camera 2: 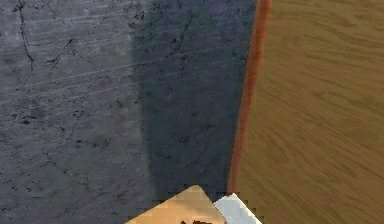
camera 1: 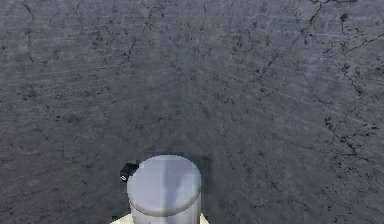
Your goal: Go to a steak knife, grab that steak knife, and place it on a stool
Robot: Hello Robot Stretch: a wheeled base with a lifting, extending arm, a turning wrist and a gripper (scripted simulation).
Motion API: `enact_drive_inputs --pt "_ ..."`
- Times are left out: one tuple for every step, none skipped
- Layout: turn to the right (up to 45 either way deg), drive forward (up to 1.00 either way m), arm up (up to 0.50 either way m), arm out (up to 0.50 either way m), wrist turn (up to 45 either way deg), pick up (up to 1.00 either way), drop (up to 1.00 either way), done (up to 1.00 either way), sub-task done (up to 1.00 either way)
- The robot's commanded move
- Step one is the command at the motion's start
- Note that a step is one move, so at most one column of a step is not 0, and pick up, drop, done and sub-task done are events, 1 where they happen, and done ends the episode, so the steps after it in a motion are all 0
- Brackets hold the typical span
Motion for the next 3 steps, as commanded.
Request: enact_drive_inputs --pt "0.0 0.00 0.10 0.00 0.0 0.00 0.00 0.00 0.00" --pt "0.0 0.00 0.00 -0.08 0.0 0.00 0.00 0.00 0.00" --pt "3.0 0.00 0.00 0.00 0.0 0.00 0.00 0.00 0.00"
